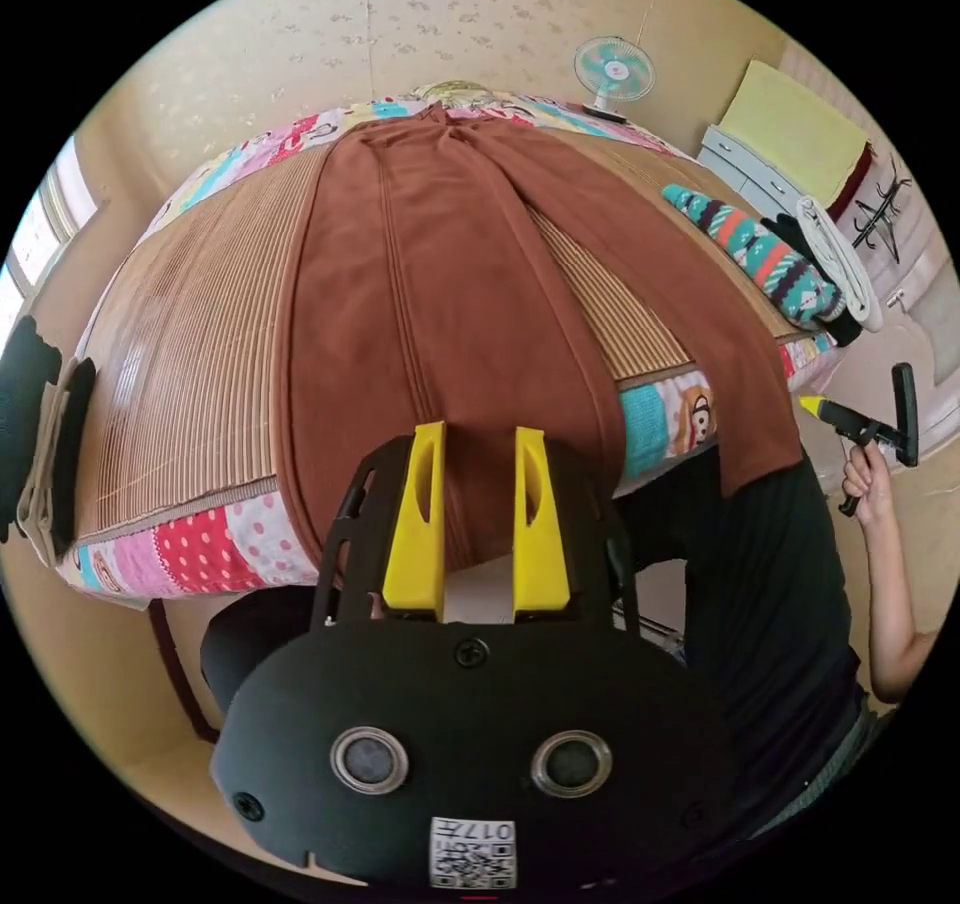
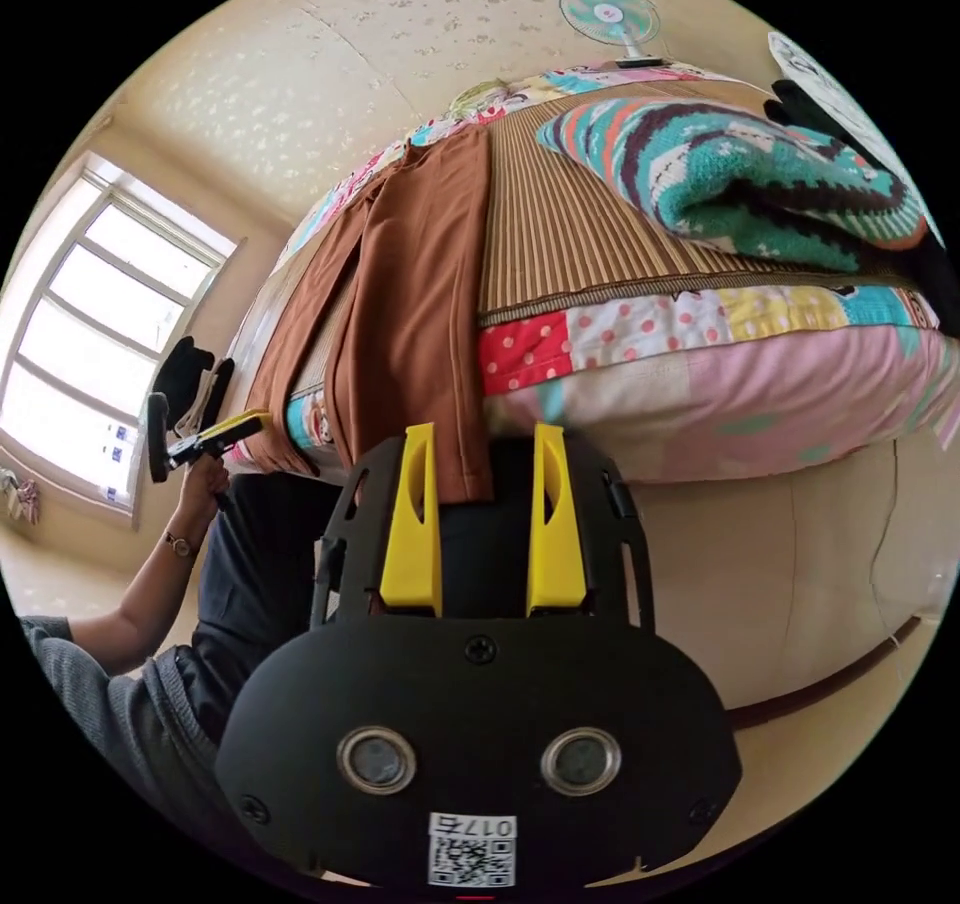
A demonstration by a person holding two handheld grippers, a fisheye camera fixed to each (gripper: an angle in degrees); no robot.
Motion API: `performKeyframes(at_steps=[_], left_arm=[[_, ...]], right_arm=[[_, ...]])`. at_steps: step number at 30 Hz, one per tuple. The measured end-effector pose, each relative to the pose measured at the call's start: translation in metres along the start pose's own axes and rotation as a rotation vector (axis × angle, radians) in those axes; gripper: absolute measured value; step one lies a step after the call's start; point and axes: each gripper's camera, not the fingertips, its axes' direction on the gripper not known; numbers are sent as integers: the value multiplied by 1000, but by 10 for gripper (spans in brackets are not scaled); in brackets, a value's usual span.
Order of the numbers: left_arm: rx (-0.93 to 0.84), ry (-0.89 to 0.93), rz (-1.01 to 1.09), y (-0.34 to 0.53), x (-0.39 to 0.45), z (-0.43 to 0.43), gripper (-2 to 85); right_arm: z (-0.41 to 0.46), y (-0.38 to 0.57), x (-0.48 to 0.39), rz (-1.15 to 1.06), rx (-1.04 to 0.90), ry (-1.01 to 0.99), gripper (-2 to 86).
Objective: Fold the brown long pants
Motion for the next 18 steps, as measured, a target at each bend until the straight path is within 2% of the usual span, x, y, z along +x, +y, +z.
performKeyframes(at_steps=[3, 6, 8, 12, 14, 16, 18], left_arm=[[18, -110, 41, 11, 20, 3, 61], [-49, -81, 2, 3, 17, 6, 0], [-126, 30, 15, -13, 0, -1, -8], [-145, 169, 61, -8, -23, -6, -10], [-119, 210, 79, 10, -28, -13, -9], [-185, 306, 144, 26, -22, -8, -8], [-167, 328, 134, 47, -18, -7, -7]], right_arm=[[-8, -2, 10, 24, -21, -91, 106], [-17, -2, 19, 36, -43, -108, 68], [-25, -2, 25, 70, -42, -112, 52], [-47, 2, 33, 70, -35, -172, 30], [-56, 7, 37, 73, -31, -214, 26], [-70, 14, 41, 85, -5, -277, 22], [-96, 28, 45, 99, 74, -333, 19]])
